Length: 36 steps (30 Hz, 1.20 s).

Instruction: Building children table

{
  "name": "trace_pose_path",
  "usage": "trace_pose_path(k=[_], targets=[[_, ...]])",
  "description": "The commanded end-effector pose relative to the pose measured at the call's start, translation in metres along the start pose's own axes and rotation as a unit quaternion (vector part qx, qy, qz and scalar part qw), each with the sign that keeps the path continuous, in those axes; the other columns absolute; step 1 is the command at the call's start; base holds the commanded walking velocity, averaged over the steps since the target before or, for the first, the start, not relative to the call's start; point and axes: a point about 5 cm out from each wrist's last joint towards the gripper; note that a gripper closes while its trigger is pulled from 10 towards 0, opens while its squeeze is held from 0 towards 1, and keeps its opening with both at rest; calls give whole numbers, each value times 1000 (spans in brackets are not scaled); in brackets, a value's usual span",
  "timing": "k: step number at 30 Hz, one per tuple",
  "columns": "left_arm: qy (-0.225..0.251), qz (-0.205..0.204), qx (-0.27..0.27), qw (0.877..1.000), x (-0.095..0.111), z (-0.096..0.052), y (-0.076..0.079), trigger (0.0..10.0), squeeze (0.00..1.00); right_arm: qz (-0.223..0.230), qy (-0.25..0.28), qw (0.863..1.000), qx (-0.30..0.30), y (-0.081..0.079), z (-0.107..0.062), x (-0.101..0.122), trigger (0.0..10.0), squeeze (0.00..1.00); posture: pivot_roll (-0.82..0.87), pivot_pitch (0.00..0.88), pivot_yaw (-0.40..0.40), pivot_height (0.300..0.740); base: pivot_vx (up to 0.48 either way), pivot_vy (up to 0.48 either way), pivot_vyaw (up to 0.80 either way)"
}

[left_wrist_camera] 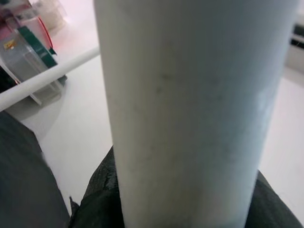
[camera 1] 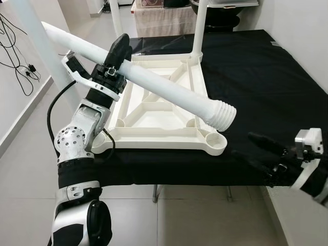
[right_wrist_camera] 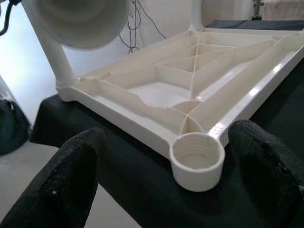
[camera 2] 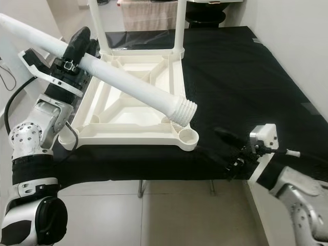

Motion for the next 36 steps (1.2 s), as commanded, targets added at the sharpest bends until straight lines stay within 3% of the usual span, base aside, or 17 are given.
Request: trace_pose_path(k=[1, 2, 3, 6, 8, 9, 14, 16, 19, 20, 21, 22, 23, 26, 28, 31, 36], targets=[[-24, 41, -11, 999, -6, 1, 5, 0, 0, -41, 8, 999, 13, -2, 3, 16, 10000, 0, -116, 146, 42, 740, 0, 0, 0], [-53, 73, -11, 996, -17, 2, 5, 0, 0, -59, 22, 998, 31, -5, 4, 32, 10000, 0, -117, 144, 42, 740, 0, 0, 0], [-53, 73, -11, 996, -17, 2, 5, 0, 0, -59, 22, 998, 31, -5, 4, 32, 10000, 0, -117, 144, 42, 740, 0, 0, 0], [-100, 122, -17, 987, -38, 3, 6, 0, 0, -92, 30, 992, 78, -11, 2, 56, 10000, 0, -117, 140, 46, 740, 0, 0, 0], [-100, 122, -17, 987, -38, 3, 6, 0, 0, -92, 30, 992, 78, -11, 2, 56, 10000, 0, -117, 140, 46, 740, 0, 0, 0], [-129, 162, -24, 978, -50, 3, 7, 0, 0, -112, 5, 988, 106, -14, -1, 62, 10000, 0, -117, 138, 44, 740, 0, 0, 0], [-156, 200, -36, 967, -61, 2, 10, 0, 0, -114, -15, 985, 130, -17, 0, 62, 10000, 0, -117, 136, 43, 740, 0, 0, 0], [-179, 228, -49, 956, -68, 0, 11, 0, 0, -106, -21, 981, 159, -24, 5, 59, 10000, 0, -115, 139, 45, 740, 0, 0, 0], [-192, 237, -60, 951, -73, -1, 12, 0, 0, -103, -22, 979, 174, -28, 8, 57, 10000, 0, -114, 140, 46, 740, 0, 0, 0], [-207, 250, -73, 943, -78, -2, 14, 0, 0, -100, -20, 977, 187, -31, 11, 55, 10000, 0, -114, 140, 46, 740, 0, 0, 0], [-207, 250, -73, 943, -78, -2, 14, 0, 0, -100, -20, 977, 187, -31, 11, 55, 10000, 0, -114, 140, 46, 740, 0, 0, 0], [-226, 266, -92, 933, -83, -3, 16, 0, 0, -94, -16, 974, 205, -36, 16, 55, 10000, 0, -113, 141, 46, 740, 0, 0, 0], [-226, 266, -92, 933, -83, -3, 16, 0, 0, -94, -16, 974, 205, -36, 16, 55, 10000, 0, -113, 141, 46, 740, 0, 0, 0], [-259, 277, -155, 912, -98, -3, 26, 0, 0, -80, -33, 967, 240, -50, 43, 40, 10000, 0, -115, 142, 46, 740, 0, 0, 0], [-261, 274, -169, 910, -99, -2, 29, 0, 0, -82, -43, 967, 238, -52, 50, 35, 10000, 0, -115, 142, 46, 740, 0, 0, 0], [-264, 273, -198, 903, -101, 1, 37, 0, 0, -90, -62, 972, 208, -46, 62, 25, 10000, 0, -106, 141, 43, 740, 0, 0, 0], [-270, 270, -243, 892, -99, 3, 48, 0, 0, -80, -69, 978, 178, -37, 67, 20, 10000, 0, -109, 145, 43, 740, 0, 0, 0]])
Point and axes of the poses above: a point about 5 cm out from each wrist's last joint towards the gripper, its own z axis pointing out of the wrist towards the gripper, its own x axis along the axis of the wrist's last joint, y = z × x
